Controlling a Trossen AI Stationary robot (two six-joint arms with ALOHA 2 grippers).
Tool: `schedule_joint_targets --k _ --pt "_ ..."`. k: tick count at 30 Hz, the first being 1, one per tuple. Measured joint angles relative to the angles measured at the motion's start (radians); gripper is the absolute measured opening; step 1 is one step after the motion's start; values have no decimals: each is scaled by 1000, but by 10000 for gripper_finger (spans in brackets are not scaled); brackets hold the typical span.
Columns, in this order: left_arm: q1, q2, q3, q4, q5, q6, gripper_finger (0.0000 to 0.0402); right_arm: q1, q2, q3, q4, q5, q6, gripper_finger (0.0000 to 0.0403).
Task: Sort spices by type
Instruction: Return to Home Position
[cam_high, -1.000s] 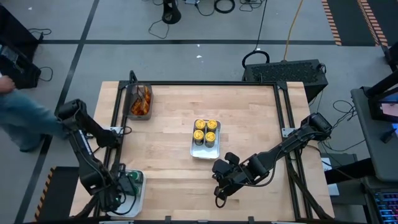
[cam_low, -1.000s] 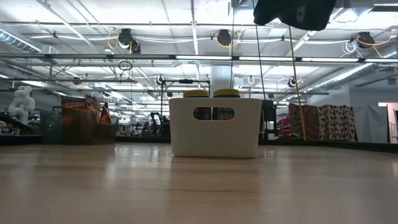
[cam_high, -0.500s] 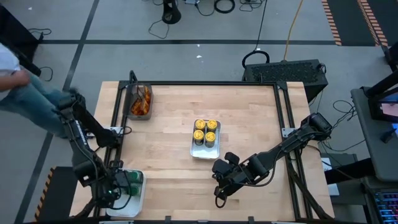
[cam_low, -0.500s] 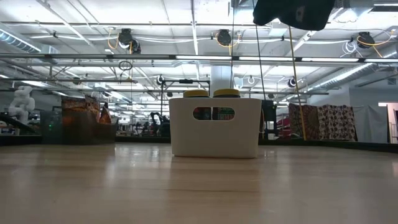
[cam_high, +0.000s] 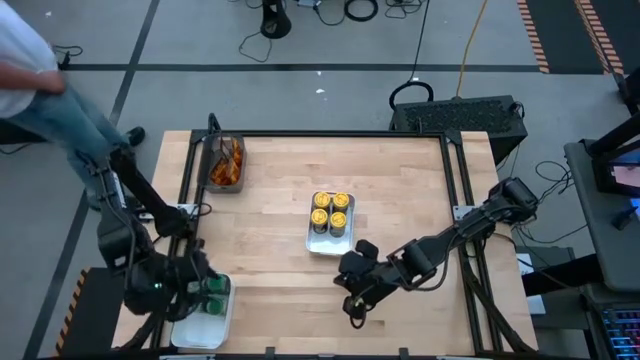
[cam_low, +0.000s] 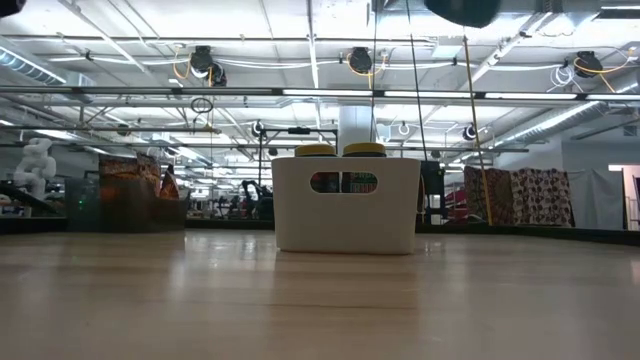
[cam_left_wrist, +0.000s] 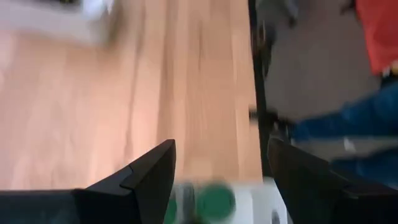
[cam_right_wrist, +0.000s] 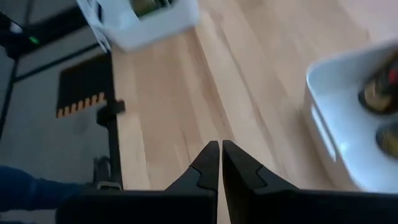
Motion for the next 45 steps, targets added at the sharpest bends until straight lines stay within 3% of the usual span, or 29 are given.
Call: schedule_joint_targets --k 11,15,19,31,39,45 --pt "281 -19 4 457 -121 564 258 -85 -89 0 192 1 -260 0" --pt "383 -30 4 601 -108 728 258 -108 -148 0 192 3 -332 0" --pt "484 -31 4 712 -17 841 258 -126 -210 0 176 3 -404 0" --pt "736 -52 3 733 190 920 258 -162 -381 -38 -9 51 -463 0" --pt "837 -136 -43 727 198 936 258 -196 -621 -310 128 48 -437 0" --pt "884 -263 -147 734 196 893 258 -221 -808 -517 302 47 -427 0"
